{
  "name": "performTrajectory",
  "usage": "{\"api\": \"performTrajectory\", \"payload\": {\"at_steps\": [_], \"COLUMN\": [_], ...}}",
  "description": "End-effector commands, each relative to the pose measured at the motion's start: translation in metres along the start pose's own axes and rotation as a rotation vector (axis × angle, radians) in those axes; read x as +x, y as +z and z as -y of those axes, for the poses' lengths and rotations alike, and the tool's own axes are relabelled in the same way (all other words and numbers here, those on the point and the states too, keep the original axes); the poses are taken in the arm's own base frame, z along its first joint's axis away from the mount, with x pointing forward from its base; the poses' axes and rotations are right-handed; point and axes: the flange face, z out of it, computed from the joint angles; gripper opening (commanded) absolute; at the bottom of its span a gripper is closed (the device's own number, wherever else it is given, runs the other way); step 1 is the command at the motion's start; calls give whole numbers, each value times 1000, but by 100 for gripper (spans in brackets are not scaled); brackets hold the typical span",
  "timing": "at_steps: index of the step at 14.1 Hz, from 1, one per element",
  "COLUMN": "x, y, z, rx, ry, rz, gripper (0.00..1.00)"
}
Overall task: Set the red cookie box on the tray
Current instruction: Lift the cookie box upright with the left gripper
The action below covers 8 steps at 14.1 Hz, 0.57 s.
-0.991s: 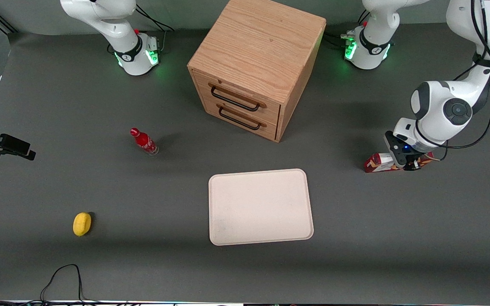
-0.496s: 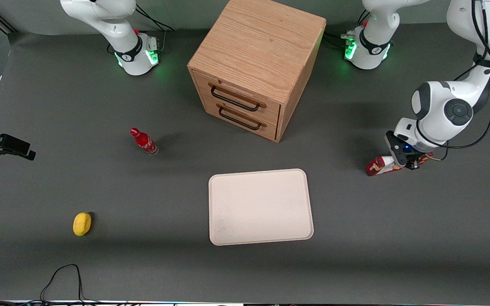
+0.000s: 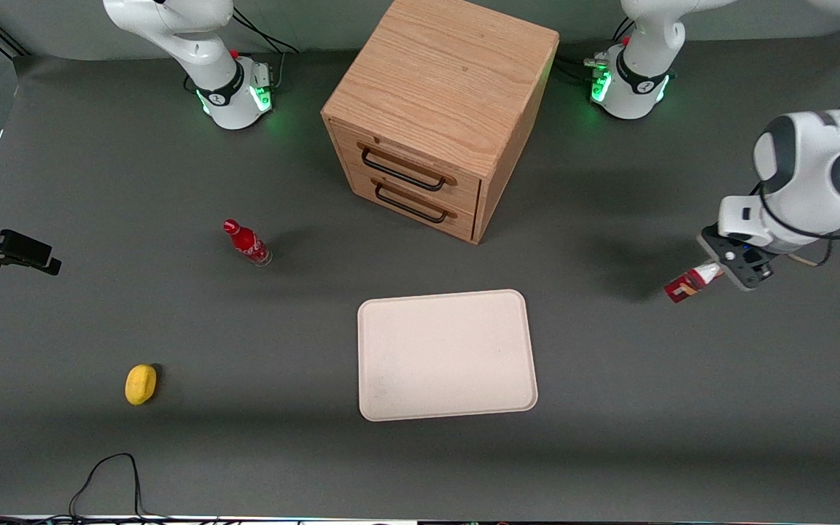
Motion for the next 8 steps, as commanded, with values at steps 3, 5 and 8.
{"api": "performTrajectory", "payload": {"at_steps": [3, 5, 8], "x": [39, 66, 117], "y": [-125, -159, -198], "z": [4, -4, -19], "rx": [-86, -97, -136], "ry": [-395, -539, -777], "rz": [7, 10, 25], "gripper": [0, 0, 0]}}
